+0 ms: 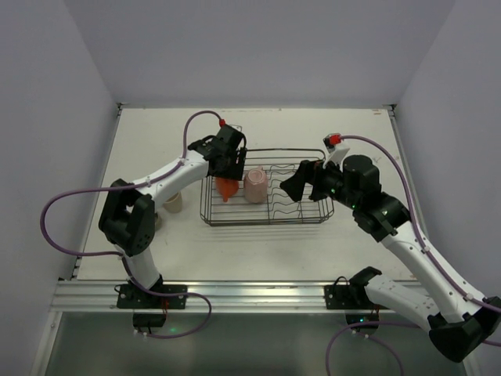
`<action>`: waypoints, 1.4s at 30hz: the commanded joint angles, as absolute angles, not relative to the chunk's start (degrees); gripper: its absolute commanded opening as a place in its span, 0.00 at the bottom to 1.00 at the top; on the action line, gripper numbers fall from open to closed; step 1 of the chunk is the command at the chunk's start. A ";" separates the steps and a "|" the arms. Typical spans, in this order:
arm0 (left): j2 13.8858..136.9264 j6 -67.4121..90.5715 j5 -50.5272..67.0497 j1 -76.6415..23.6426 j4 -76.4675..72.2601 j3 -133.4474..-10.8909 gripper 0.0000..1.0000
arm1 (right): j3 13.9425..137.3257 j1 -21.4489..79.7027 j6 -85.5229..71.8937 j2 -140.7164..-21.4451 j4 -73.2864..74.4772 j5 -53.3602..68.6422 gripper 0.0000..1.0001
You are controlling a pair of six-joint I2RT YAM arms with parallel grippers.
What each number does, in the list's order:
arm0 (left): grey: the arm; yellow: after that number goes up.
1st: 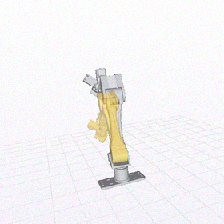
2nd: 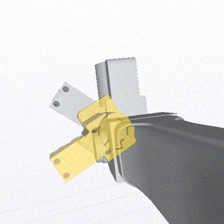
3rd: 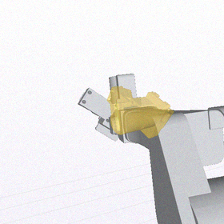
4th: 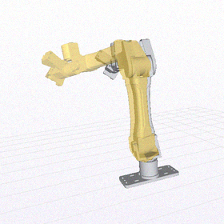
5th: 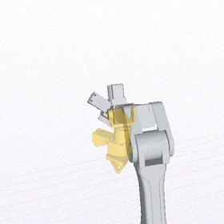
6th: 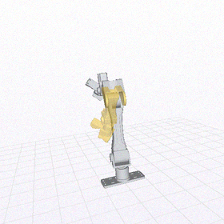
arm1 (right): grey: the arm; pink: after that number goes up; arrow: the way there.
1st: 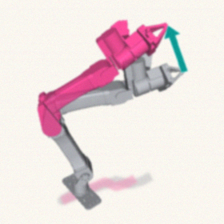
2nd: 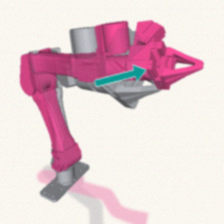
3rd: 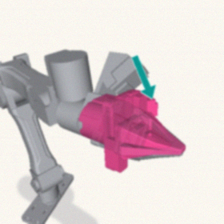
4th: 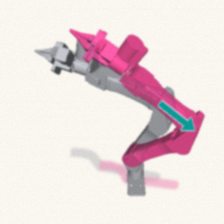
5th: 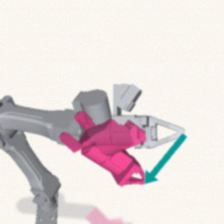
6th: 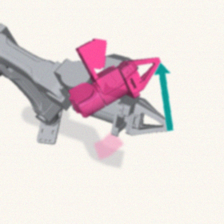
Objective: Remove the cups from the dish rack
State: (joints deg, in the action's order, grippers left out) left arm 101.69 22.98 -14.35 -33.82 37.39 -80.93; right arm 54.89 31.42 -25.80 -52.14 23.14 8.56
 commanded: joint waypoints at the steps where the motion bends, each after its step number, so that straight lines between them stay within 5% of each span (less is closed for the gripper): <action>1: 100.99 23.55 -15.82 -34.01 37.09 -82.00 0.00 | 55.11 31.20 -24.96 -52.56 22.06 9.31 0.99; 23: 83.33 23.46 -7.14 -34.01 39.73 -88.77 0.00 | 53.88 31.20 -26.28 -55.81 15.65 14.57 0.99; 32: 75.94 26.63 2.98 -34.01 37.53 -90.17 0.00 | 47.99 25.76 -34.00 -55.28 0.36 28.55 0.97; 42: 71.54 30.41 11.95 -34.01 33.75 -89.56 0.00 | 40.71 21.09 -51.57 -63.28 -34.51 44.29 0.90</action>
